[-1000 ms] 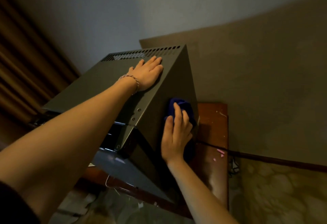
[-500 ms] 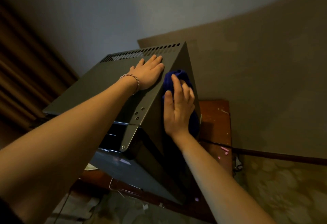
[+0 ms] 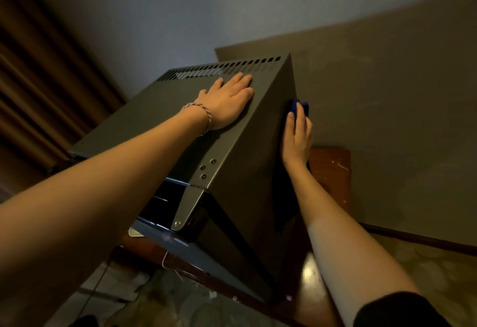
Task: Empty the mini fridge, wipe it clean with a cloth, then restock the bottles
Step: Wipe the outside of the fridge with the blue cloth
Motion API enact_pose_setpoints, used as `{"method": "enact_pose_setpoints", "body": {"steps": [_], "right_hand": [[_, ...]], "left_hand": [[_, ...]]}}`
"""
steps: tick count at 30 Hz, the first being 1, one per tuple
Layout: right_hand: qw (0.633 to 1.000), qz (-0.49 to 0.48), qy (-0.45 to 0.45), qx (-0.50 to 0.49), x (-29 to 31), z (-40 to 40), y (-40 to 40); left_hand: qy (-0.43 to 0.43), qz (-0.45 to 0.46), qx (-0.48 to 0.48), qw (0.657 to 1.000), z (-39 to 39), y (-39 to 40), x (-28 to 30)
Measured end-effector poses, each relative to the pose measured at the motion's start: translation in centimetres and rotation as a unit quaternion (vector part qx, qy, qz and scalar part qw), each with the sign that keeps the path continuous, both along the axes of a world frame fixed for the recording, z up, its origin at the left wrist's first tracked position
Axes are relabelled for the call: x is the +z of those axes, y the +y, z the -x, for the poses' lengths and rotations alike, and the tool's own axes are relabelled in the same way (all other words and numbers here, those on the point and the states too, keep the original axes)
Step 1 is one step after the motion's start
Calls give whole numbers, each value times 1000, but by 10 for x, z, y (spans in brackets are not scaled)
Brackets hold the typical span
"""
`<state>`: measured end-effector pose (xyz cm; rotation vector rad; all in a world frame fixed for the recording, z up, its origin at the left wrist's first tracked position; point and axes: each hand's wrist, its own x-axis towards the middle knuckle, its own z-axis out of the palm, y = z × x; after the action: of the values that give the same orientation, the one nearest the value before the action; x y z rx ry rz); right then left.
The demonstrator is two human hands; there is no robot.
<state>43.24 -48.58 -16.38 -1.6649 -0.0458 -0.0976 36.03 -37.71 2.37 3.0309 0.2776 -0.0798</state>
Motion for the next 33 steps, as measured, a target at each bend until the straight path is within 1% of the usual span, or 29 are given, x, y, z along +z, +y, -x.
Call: {"method": "enact_pose_setpoints", "body": {"steps": [3, 6, 9, 11, 15, 20, 23, 26, 33], "right_hand": [[997, 15, 68, -11, -26, 21, -1], [994, 27, 105, -4, -49, 59, -2], [991, 24, 131, 4, -50, 99, -4], [995, 26, 100, 13, -43, 126, -7], [998, 34, -6, 44, -24, 181, -8], [990, 21, -138, 10, 12, 224, 2], [984, 20, -174, -17, 35, 219, 5], [978, 39, -199, -38, 51, 197, 7], [986, 16, -162, -24, 58, 97, 6]], "left_hand": [[-2, 1, 1, 1000, 0, 0, 0], [-6, 2, 0, 1000, 1, 1, -1], [-6, 2, 0, 1000, 1, 0, 0], [-6, 1, 1, 1000, 2, -1, 0], [-5, 1, 7, 1000, 3, -3, 0], [-3, 1, 5, 1000, 4, -3, 1], [-2, -5, 3, 1000, 3, -1, 0], [0, -9, 6, 1000, 1, -1, 1], [3, -2, 8, 1000, 0, -2, 1]]}}
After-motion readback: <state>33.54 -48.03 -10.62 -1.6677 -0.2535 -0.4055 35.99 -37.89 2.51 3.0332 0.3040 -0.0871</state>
